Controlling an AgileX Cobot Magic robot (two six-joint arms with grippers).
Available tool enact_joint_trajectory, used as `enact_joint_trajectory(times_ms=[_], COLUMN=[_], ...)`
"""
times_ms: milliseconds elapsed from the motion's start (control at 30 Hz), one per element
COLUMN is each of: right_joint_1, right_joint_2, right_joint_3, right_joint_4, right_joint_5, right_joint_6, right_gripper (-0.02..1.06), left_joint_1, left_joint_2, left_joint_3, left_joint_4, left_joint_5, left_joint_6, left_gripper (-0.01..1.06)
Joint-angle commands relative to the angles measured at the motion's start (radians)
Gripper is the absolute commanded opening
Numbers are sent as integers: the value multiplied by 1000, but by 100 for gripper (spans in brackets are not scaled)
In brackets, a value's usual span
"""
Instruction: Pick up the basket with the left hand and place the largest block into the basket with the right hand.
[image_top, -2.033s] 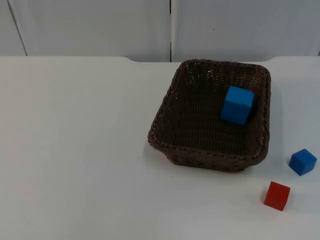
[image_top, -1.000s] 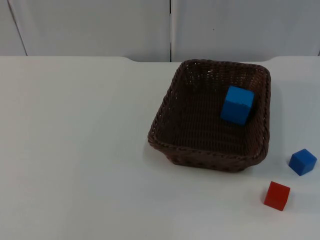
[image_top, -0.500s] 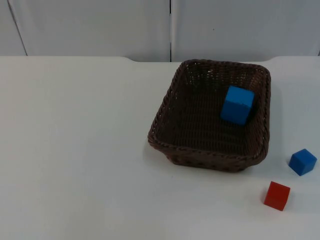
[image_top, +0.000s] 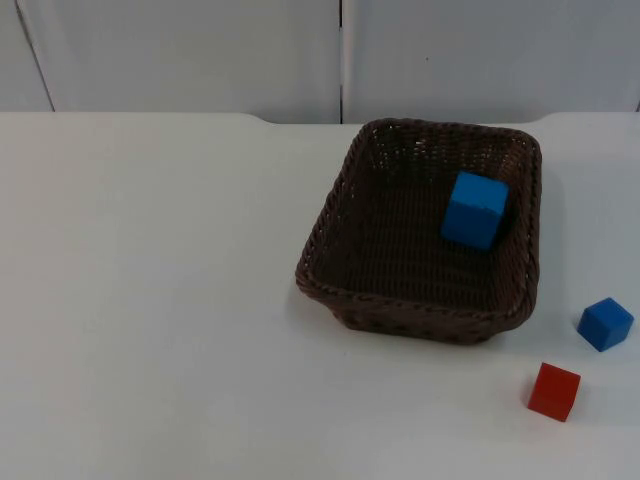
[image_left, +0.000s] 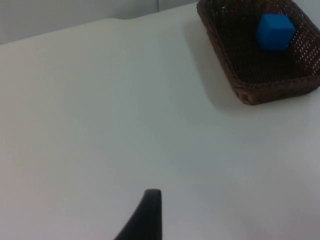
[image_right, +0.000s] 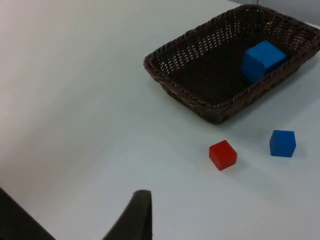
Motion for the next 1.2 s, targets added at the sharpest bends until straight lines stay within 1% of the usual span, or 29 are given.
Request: enact_joint_trajectory(times_ms=[0, 400, 500, 567, 667, 700, 867, 900, 1033, 1100, 1167], right_joint_1=[-2, -5, -20, -55, -134, -134, -265, -265, -364, -370, -405], right_joint_2=[-4, -4, -4, -4, -4, -4, -4, -4, -4, -4, -4], right_joint_3=[0, 0, 0, 0, 0, 0, 0, 0, 0, 0, 0], right_joint_4=[1, 1, 1, 1, 1, 1, 1, 1, 1, 1, 1], right_joint_5=[-2, -2, -2, -2, -2, -2, -2, -2, -2, -2, -2], right_joint_6=[-5, -5, -5, -5, -5, -5, -5, -5, -5, -5, -5], right_gripper=[95, 95, 95, 95, 95, 95, 95, 95, 95, 95, 95], left_joint_1=[-1, -1, -1, -1, -1, -1, -1, -1, -1, -1, -1], left_joint_2=[-4, -4, -4, -4, -4, -4, -4, -4, -4, -4, -4], left_joint_3=[4, 4, 4, 4, 4, 4, 4, 4, 4, 4, 4], left_joint_4=[5, 5, 5, 5, 5, 5, 5, 5, 5, 5, 5], left_joint_5=[4, 4, 4, 4, 4, 4, 4, 4, 4, 4, 4], left_joint_6=[-8, -8, -8, -8, -8, -8, -8, -8, -8, -8, -8], left_gripper=[93, 93, 93, 93, 93, 93, 93, 93, 93, 93, 93])
